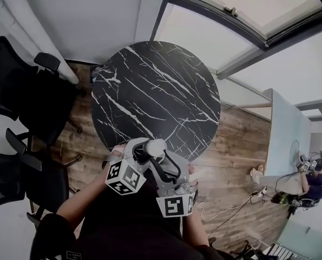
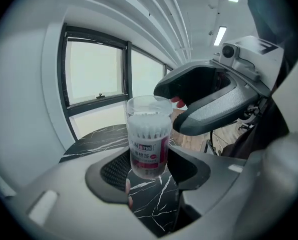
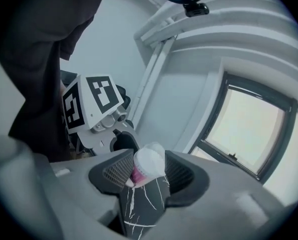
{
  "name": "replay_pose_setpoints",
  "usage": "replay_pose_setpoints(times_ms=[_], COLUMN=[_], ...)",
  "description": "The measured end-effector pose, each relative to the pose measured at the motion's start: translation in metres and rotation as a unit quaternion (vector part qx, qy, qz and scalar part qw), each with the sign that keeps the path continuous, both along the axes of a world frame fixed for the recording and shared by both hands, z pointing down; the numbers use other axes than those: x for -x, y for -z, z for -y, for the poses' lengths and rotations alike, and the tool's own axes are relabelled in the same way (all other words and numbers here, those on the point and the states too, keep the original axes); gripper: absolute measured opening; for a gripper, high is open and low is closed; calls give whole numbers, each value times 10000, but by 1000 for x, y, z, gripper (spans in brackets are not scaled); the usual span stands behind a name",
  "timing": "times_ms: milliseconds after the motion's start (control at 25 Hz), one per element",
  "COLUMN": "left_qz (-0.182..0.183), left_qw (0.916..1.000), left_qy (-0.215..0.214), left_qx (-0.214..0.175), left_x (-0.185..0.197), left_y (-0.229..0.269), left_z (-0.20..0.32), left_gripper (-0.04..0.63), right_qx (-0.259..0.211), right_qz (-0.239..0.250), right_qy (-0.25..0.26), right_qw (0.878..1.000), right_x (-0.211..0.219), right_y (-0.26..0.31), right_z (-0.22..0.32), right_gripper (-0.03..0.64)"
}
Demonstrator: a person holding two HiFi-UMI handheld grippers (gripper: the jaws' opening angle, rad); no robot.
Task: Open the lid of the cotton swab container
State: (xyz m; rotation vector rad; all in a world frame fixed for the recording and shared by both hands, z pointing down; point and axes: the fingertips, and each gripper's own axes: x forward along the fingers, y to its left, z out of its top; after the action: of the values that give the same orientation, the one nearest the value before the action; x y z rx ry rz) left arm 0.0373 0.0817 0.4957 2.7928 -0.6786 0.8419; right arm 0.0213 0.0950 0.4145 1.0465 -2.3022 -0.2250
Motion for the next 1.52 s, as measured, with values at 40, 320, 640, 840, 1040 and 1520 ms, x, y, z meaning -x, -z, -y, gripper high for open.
replay_pose_setpoints(times_ms=[40, 320, 640, 840, 1040, 1520], left_qz=[5, 32, 19, 58, 57, 2], left_qw=[10000, 9999, 9998, 9997, 9997, 9998], left_qy=[-12, -85, -131, -180, -186, -177], left_qx=[-5, -57, -126, -134, -143, -113], left_x=[-1, -3, -6, -7, -6, -7], left_y=[0, 2, 2, -1, -1, -4], left_z=[-1, -7, -8, -10, -9, -7], left_gripper=[241, 241, 239, 239, 239, 239], right_qx=[10, 44, 86, 93, 114, 286], right_qz=[4, 102, 146, 137, 177, 493], right_qy=[-4, -101, -235, -258, -241, -260], right_qw=[10000, 9999, 9996, 9995, 9995, 9980], right_x=[0, -1, -3, -5, -4, -9], right_y=[0, 1, -1, -2, 0, 4], right_z=[-1, -5, -10, -11, -10, -5], right_gripper=[195, 143, 94, 86, 80, 74])
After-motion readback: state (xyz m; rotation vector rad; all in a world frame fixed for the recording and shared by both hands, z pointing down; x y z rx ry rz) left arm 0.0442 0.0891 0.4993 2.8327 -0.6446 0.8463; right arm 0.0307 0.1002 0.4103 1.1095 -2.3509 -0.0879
